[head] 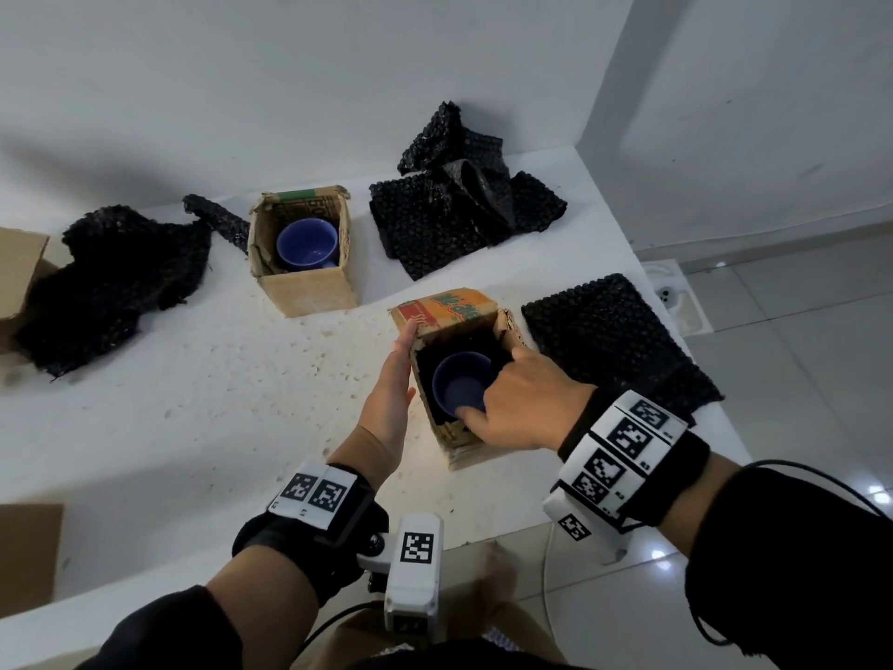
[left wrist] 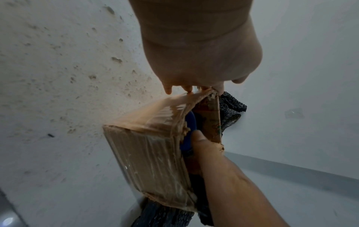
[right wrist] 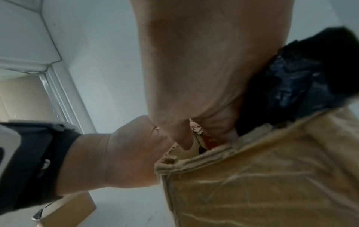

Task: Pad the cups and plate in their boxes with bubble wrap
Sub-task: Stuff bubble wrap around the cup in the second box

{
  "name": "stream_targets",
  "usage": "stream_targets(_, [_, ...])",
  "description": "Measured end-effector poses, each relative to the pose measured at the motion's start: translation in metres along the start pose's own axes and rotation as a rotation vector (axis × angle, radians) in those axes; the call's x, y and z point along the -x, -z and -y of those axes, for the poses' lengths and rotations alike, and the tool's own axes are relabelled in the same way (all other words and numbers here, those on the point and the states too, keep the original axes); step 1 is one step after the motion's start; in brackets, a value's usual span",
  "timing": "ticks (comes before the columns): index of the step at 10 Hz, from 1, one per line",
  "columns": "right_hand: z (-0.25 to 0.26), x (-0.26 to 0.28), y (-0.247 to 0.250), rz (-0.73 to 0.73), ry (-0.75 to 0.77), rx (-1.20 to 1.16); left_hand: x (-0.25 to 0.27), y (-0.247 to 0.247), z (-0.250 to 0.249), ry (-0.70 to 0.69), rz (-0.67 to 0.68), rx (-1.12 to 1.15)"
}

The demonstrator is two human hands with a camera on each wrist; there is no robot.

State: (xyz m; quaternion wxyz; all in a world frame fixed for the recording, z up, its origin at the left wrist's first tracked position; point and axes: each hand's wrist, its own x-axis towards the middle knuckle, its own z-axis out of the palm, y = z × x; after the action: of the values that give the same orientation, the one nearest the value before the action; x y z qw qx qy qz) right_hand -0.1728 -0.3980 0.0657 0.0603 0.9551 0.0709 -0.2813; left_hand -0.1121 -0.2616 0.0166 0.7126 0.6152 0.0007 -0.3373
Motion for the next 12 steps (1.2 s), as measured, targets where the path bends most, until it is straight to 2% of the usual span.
stream_targets(1, [-0.001, -0.012, -0.020, 0.136, -0.038, -0.130, -0.001, -0.003, 0.001, 0.009, -0.026, 0.009])
stream_targets(2, [-0.002, -0.025, -0.025, 0.199, -0.115, -0.260, -0.002, -0.004, -0.002, 0.029, -0.042, 0.006])
stream_targets(3, [-0.002, -0.014, -0.009, 0.082, -0.013, -0.281, -0.001, -0.004, -0.008, 0.039, -0.028, -0.028])
stream_targets(4, [-0.008, 0.003, 0.009, -0.166, 0.068, -0.199, -0.013, 0.001, -0.003, 0.033, 0.010, -0.032])
stream_targets(5, [-0.007, 0.013, 0.008, -0.217, 0.069, -0.181, -0.011, -0.001, -0.006, 0.028, 0.002, -0.015])
stream_targets(7, [0.006, 0.003, -0.023, 0.074, -0.005, -0.205, -0.012, -0.002, -0.002, 0.028, -0.004, 0.078])
stream_targets(8, [0.005, -0.009, -0.023, 0.121, -0.051, -0.201, -0.013, 0.000, 0.004, 0.030, -0.010, 0.093])
stream_targets(9, [0.012, -0.003, -0.009, -0.012, -0.046, -0.178, -0.014, 0.002, 0.006, 0.048, 0.005, 0.122])
stream_targets(10, [0.017, 0.007, 0.002, -0.264, -0.141, -0.240, -0.016, 0.004, 0.007, 0.032, 0.016, 0.084])
stream_targets(11, [0.031, 0.006, 0.000, -0.328, -0.277, -0.486, -0.015, 0.004, 0.006, 0.035, 0.017, 0.076])
stream_targets(12, [0.048, -0.008, -0.009, -0.150, -0.394, -0.736, -0.015, 0.008, 0.005, 0.053, 0.037, 0.130])
